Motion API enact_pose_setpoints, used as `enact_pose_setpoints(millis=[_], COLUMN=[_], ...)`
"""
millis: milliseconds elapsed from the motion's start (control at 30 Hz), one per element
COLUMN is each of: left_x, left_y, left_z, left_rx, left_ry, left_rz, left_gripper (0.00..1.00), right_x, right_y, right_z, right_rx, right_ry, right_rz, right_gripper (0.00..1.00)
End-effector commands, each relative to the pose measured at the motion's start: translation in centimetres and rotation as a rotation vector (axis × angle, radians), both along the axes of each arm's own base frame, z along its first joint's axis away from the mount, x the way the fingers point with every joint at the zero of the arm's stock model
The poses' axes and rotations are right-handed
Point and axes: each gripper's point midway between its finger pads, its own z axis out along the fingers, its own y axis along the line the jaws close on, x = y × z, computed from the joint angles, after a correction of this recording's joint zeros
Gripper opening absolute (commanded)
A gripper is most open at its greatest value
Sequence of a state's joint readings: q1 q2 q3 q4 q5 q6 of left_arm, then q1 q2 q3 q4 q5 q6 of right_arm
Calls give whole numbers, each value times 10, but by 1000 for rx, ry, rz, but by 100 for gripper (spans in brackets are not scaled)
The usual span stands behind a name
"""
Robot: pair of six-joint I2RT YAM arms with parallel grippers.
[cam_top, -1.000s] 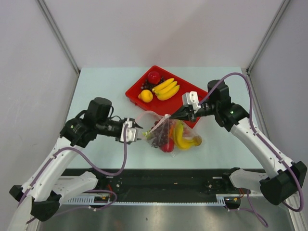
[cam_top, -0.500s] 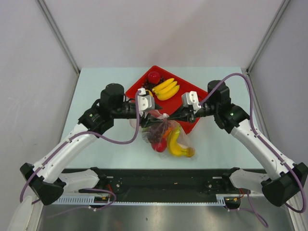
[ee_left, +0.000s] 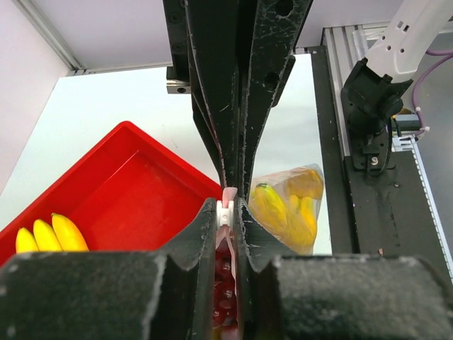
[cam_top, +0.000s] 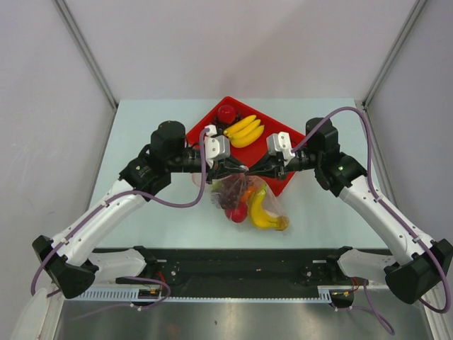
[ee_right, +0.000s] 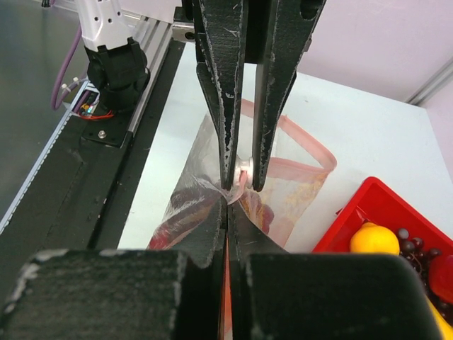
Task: Place the food in the zip-top bag and seal the zipper
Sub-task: Zip the zipper food storage bag at the center of the board.
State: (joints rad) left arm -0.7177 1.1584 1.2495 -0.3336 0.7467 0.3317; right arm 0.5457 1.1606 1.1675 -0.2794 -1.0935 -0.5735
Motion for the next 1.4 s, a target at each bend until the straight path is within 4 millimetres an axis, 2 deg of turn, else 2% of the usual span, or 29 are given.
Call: enact_pose_setpoints(millis=[0, 267, 533, 633, 700, 800, 867, 967, 1133, 1367], left_x=[-8, 1, 13, 15, 14, 12, 12, 14, 24, 38], left_y=[3, 16, 32, 33, 32, 29, 30, 37, 57, 81], left_z=[-4, -33, -55, -53, -44, -35, -43, -57, -75, -86], left_rx=[20, 85, 124, 110, 80, 53, 76, 125, 173, 215], left_ry=[-20, 2, 40, 36, 23, 17, 27, 21, 7, -5], left_rz=[-33, 9, 56, 63, 58, 42, 42, 54, 123, 186], left_gripper=[13, 12, 10, 7, 1, 0, 0, 1, 8, 4], right_x=[-7, -6, 2, 2, 2, 3, 3, 5, 5, 14], right_y=[-2, -4, -4, -3, -2, -1, 0, -1, -5, -13], right_z=[55, 56, 46, 41, 37, 36, 39, 45, 55, 56], right_rx=[106, 106, 78, 66, 56, 56, 65, 78, 98, 92], right_ry=[-164, -170, -151, -144, -138, -138, -144, -156, -176, -176], right_rz=[9, -8, -30, -24, -18, -16, -17, -28, -57, -109], right_gripper=[0, 0, 0, 0, 0, 0, 0, 0, 0, 0])
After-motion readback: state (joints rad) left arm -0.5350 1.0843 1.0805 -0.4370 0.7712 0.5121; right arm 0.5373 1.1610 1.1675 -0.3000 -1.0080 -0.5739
